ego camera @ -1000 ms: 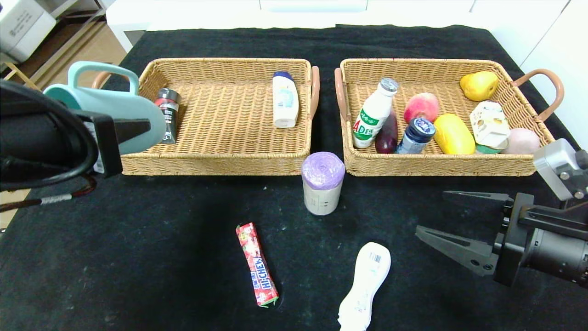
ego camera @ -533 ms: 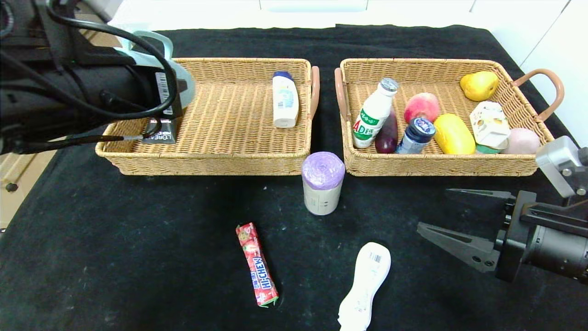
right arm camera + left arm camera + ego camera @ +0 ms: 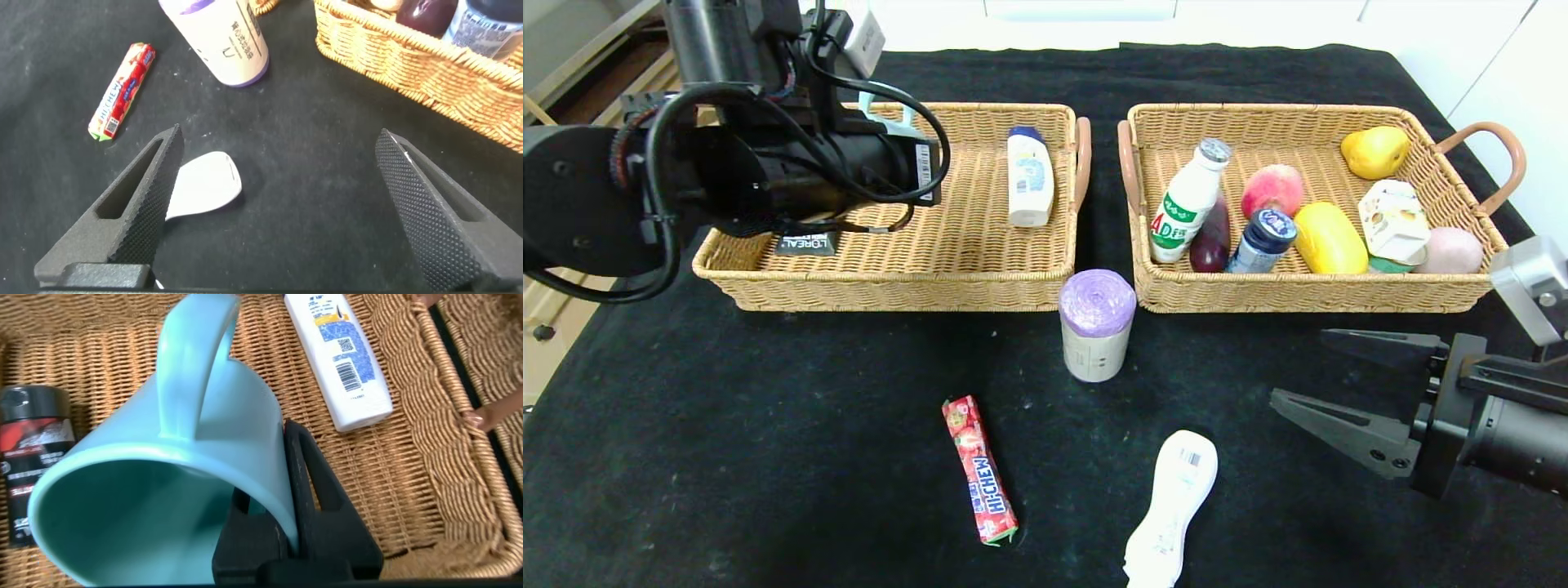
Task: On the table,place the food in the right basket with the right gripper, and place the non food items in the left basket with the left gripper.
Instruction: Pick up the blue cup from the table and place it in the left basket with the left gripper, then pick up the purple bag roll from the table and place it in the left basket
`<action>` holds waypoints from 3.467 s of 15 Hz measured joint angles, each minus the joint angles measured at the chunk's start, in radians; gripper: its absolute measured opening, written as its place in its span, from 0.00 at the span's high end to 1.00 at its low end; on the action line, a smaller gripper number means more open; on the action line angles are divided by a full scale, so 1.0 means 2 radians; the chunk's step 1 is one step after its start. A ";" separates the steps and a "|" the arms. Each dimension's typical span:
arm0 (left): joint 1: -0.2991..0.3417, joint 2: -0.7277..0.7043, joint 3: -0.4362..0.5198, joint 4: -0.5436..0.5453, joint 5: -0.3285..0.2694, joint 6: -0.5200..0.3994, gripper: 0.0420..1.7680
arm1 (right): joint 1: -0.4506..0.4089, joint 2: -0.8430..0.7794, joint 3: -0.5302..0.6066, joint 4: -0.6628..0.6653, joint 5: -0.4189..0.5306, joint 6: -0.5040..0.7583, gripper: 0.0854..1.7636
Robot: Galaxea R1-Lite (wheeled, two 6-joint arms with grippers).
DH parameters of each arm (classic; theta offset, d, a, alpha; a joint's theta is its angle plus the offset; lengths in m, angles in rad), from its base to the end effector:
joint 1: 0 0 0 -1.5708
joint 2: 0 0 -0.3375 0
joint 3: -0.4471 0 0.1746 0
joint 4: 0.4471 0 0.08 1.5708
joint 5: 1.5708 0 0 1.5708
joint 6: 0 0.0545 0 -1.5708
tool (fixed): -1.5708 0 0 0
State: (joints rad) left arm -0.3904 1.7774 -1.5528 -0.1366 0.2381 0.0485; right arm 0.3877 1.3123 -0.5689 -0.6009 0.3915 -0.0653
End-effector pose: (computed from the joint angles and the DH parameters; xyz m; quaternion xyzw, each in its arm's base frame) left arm 0.3489 -0.1297 0.3572 0.0377 0.0400 -0.0770 0.9955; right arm 0.1863 0.0986 0.2568 -0.0300 0.0588 0.3810 0.9222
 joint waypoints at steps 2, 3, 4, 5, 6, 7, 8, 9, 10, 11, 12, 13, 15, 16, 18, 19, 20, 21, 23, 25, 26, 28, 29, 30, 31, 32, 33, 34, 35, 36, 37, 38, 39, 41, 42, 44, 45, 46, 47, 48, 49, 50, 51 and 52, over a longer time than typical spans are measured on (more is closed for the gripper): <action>0.004 0.023 -0.018 -0.013 -0.001 -0.004 0.92 | 0.000 -0.002 0.000 0.000 0.000 0.000 0.03; 0.006 0.032 -0.024 -0.018 -0.001 -0.005 0.92 | -0.001 -0.002 0.000 0.000 0.000 0.000 0.03; 0.008 0.041 -0.028 -0.020 -0.001 -0.006 0.92 | -0.002 -0.002 0.000 0.000 0.000 0.000 0.03; 0.009 0.046 -0.030 -0.020 -0.001 -0.007 0.92 | -0.003 -0.003 -0.001 0.000 0.001 0.000 0.03; 0.010 0.051 -0.030 -0.020 -0.001 -0.008 0.92 | -0.003 -0.004 -0.001 0.000 0.001 0.000 0.03; 0.011 0.055 -0.031 -0.021 0.000 -0.008 0.92 | -0.004 -0.004 -0.001 0.000 0.001 0.000 0.03; 0.013 0.058 -0.032 -0.021 0.001 -0.008 0.92 | -0.004 -0.005 -0.001 0.000 0.001 0.000 0.03; 0.014 0.059 -0.033 -0.021 0.002 -0.008 0.84 | -0.004 -0.005 -0.001 0.000 0.001 0.000 0.03; 0.014 0.061 -0.032 -0.021 0.002 -0.008 0.74 | -0.004 -0.004 -0.001 0.000 0.001 0.000 0.03; 0.015 0.061 -0.031 -0.021 0.002 -0.008 0.66 | -0.004 -0.004 -0.001 0.000 0.001 0.000 0.03; 0.015 0.062 -0.030 -0.020 0.004 -0.008 0.58 | -0.004 -0.004 -0.001 0.000 0.001 0.000 0.03; 0.014 0.062 -0.029 -0.020 0.005 -0.008 0.51 | -0.004 -0.004 -0.001 0.000 0.001 0.000 0.03; 0.014 0.059 -0.026 -0.017 0.006 -0.008 0.41 | -0.005 -0.003 -0.001 0.000 0.001 0.000 0.03; 0.013 0.056 -0.025 -0.015 0.006 -0.008 0.36 | -0.005 -0.003 -0.001 0.000 0.001 0.000 0.03; 0.011 0.044 -0.013 -0.014 0.007 -0.008 0.29 | -0.004 -0.004 0.000 0.000 0.001 0.000 0.03; 0.009 0.034 0.000 -0.012 0.007 -0.008 0.25 | -0.004 -0.004 0.000 0.000 0.001 -0.001 0.03; 0.007 0.023 0.016 -0.012 0.007 -0.008 0.23 | -0.004 -0.004 0.000 0.000 0.001 -0.001 0.03; 0.004 0.010 0.033 -0.012 0.007 -0.008 0.21 | -0.003 -0.004 0.000 0.000 0.001 -0.001 0.03; -0.002 -0.022 0.075 -0.012 0.009 -0.007 0.17 | -0.002 -0.005 0.001 0.000 0.001 -0.001 0.03; -0.007 -0.052 0.115 -0.011 0.013 -0.006 0.14 | -0.002 -0.006 0.001 0.000 0.001 -0.001 0.03; -0.009 -0.067 0.134 -0.011 0.014 -0.004 0.13 | -0.001 -0.006 0.002 0.000 0.001 -0.001 0.03; -0.016 -0.095 0.165 -0.011 0.014 -0.003 0.10 | -0.001 -0.007 0.002 0.000 0.001 -0.001 0.03; -0.023 -0.106 0.174 -0.010 0.014 -0.003 0.09 | -0.001 -0.008 0.002 0.000 0.001 -0.001 0.03; -0.030 -0.114 0.178 -0.007 0.014 -0.003 0.09 | -0.001 -0.008 0.002 0.000 0.001 -0.001 0.03; -0.041 -0.121 0.180 -0.001 0.013 -0.004 0.08 | -0.001 -0.010 0.001 0.000 0.001 -0.001 0.03; -0.055 -0.127 0.180 0.003 0.012 -0.005 0.07 | -0.002 -0.011 0.001 0.000 0.001 -0.001 0.03; -0.071 -0.133 0.179 0.006 0.012 -0.006 0.07 | -0.003 -0.013 0.000 0.000 0.001 -0.001 0.03; -0.088 -0.137 0.179 0.008 0.013 -0.006 0.06 | -0.003 -0.015 0.000 0.000 0.001 -0.001 0.03; -0.103 -0.139 0.178 0.008 0.014 -0.004 0.06 | -0.004 -0.017 -0.001 0.000 0.000 -0.001 0.03; -0.117 -0.141 0.178 0.008 0.014 -0.002 0.06 | -0.004 -0.018 -0.001 0.000 0.000 -0.001 0.03; -0.130 -0.141 0.178 0.008 0.014 0.000 0.05 | -0.005 -0.019 -0.001 0.000 0.000 -0.001 0.03; -0.141 -0.139 0.178 0.008 0.014 0.003 0.05 | -0.008 -0.020 -0.002 0.000 0.001 -0.001 0.03; -0.152 -0.136 0.178 0.007 0.014 0.007 0.05 | -0.009 -0.021 -0.003 0.000 0.000 -0.001 0.03; -0.170 -0.127 0.177 0.002 0.014 0.011 0.04 | -0.014 -0.023 -0.005 0.000 0.001 -0.001 0.03; -0.179 -0.123 0.175 0.001 0.015 0.011 0.04 | -0.016 -0.025 -0.006 0.000 0.002 -0.001 0.03; -0.197 -0.111 0.170 0.001 0.025 0.014 0.04 | -0.020 -0.029 -0.008 0.001 0.004 0.000 0.03; -0.203 -0.104 0.164 0.001 0.028 0.017 0.04 | -0.021 -0.030 -0.009 0.000 0.004 0.000 0.03; -0.209 -0.096 0.158 0.003 0.029 0.019 0.04 | -0.023 -0.031 -0.009 0.001 0.004 0.000 0.03; -0.215 -0.089 0.151 0.005 0.031 0.020 0.04 | -0.024 -0.032 -0.009 0.000 0.003 0.000 0.03; -0.219 -0.080 0.144 0.006 0.033 0.021 0.04 | -0.025 -0.033 -0.010 0.000 0.004 0.000 0.03; -0.223 -0.071 0.137 0.006 0.037 0.023 0.04 | -0.029 -0.033 -0.011 0.000 0.004 0.000 0.03; -0.226 -0.062 0.131 0.007 0.041 0.025 0.04 | -0.031 -0.034 -0.012 0.001 0.005 0.000 0.03; -0.227 -0.052 0.125 0.007 0.043 0.026 0.04 | -0.034 -0.035 -0.013 0.000 0.006 0.000 0.03; -0.227 -0.044 0.120 0.007 0.045 0.027 0.04 | -0.035 -0.035 -0.014 0.001 0.006 0.000 0.03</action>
State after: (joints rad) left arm -0.8451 1.6900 -1.3123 -0.1217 0.3285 0.1030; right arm 0.3179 1.2417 -0.5960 -0.5994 0.4040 -0.0653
